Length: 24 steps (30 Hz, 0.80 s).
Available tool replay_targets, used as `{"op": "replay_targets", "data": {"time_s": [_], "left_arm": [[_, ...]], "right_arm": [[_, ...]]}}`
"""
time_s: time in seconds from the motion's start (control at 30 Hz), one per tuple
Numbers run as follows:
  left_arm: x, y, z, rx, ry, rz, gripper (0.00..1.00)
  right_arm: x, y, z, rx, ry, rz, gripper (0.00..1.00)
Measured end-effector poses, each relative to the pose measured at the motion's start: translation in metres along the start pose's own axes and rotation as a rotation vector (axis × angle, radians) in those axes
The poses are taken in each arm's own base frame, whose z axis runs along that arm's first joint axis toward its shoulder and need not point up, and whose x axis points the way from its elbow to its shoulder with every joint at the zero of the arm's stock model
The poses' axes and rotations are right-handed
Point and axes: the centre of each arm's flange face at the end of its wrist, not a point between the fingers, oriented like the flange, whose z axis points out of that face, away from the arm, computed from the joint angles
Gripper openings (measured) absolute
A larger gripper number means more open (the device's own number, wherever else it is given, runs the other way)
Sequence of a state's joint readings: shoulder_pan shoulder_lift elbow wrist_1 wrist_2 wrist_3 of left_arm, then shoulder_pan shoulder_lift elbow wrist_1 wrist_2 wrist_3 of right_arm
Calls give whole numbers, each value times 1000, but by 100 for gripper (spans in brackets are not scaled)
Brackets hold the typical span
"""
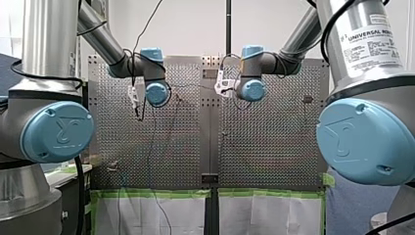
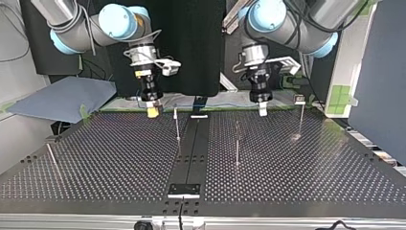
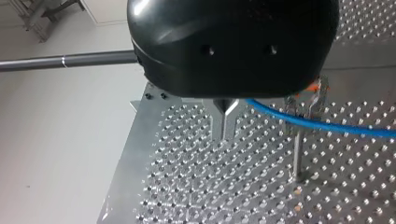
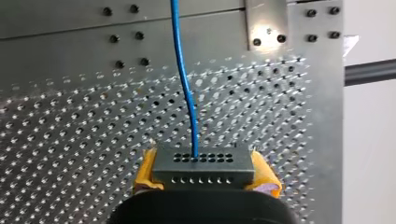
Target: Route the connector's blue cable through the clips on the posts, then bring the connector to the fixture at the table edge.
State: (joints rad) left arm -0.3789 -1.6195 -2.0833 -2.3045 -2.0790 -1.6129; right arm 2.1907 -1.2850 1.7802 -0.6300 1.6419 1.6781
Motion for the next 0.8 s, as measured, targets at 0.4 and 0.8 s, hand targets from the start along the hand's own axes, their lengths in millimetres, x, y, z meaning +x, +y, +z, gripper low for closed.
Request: {"op": "replay_targets", "data": {"time_s": [0.4, 0.8], "left_arm": [[20, 17, 24, 29, 50, 31, 0], [61, 21, 39, 49, 107, 42, 0]], "right_arm": [[-30, 11, 19, 20, -36, 0, 0], [-26, 8, 26, 60, -24, 24, 0]]}}
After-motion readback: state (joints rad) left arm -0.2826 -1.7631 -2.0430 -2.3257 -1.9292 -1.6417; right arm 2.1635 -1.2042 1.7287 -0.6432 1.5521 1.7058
